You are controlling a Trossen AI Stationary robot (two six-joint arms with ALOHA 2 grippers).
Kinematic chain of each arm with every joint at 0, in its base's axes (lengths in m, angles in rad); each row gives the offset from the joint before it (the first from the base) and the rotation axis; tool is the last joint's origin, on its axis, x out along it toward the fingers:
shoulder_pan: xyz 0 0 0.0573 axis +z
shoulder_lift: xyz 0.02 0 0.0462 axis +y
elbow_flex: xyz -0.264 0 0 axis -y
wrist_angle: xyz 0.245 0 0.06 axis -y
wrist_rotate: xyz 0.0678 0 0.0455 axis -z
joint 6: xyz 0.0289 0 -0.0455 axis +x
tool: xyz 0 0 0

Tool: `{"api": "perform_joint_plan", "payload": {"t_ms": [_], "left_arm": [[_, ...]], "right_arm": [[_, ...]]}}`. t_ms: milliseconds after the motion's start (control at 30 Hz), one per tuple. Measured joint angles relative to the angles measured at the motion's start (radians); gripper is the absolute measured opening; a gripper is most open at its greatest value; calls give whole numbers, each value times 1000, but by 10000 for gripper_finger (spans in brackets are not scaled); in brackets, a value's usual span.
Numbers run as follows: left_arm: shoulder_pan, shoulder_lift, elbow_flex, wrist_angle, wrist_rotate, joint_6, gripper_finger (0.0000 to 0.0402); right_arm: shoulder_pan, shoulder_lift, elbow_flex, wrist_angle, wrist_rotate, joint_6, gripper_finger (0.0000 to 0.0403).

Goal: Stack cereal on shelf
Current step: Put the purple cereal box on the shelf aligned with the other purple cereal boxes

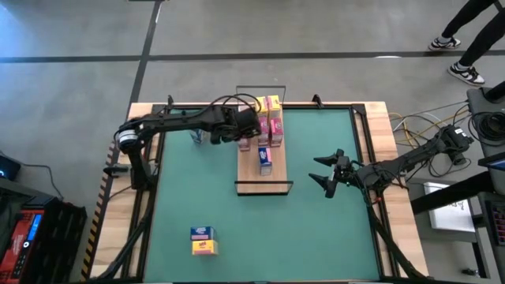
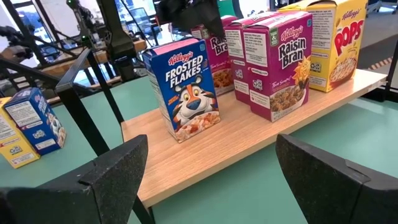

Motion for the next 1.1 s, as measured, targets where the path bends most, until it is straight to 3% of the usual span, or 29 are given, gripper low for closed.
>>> {"api": "perform_joint_plan", "payload": {"t_ms": [300, 1100], "left_arm": [[6, 5, 0, 70, -19, 28, 245], [31, 13, 1, 58, 4, 4, 242]], "right_arm": [[0, 0, 0, 0, 0, 0, 341], [0, 0, 0, 0, 0, 0, 341]]}}
